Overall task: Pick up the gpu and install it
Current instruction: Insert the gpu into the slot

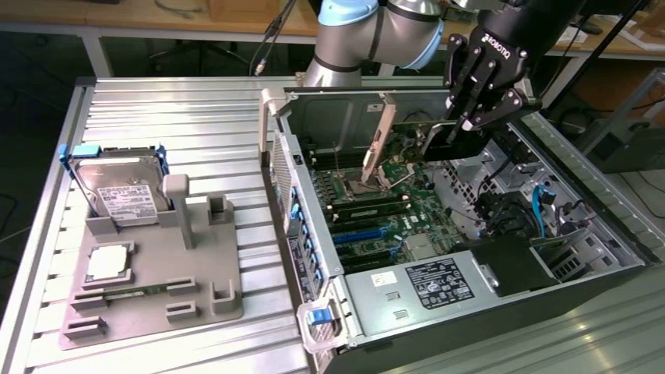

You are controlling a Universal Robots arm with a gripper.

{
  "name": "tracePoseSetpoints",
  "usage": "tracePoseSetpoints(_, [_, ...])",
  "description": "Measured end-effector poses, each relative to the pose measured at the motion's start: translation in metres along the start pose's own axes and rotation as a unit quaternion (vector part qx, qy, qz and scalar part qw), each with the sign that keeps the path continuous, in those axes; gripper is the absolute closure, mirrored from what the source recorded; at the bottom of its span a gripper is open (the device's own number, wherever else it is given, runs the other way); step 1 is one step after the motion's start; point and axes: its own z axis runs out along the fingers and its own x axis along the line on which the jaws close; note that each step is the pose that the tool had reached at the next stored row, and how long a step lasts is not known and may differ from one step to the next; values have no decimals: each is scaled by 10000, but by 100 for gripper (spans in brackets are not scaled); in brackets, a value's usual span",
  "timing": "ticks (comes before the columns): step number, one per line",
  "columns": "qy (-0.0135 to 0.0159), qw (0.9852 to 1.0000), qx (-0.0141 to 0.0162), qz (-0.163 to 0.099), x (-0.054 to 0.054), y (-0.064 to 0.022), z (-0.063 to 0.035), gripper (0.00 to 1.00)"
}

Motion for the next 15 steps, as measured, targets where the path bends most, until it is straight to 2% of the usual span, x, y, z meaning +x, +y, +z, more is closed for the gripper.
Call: tracePoseSetpoints(15, [4, 10000, 0, -88, 0, 0, 0, 73])
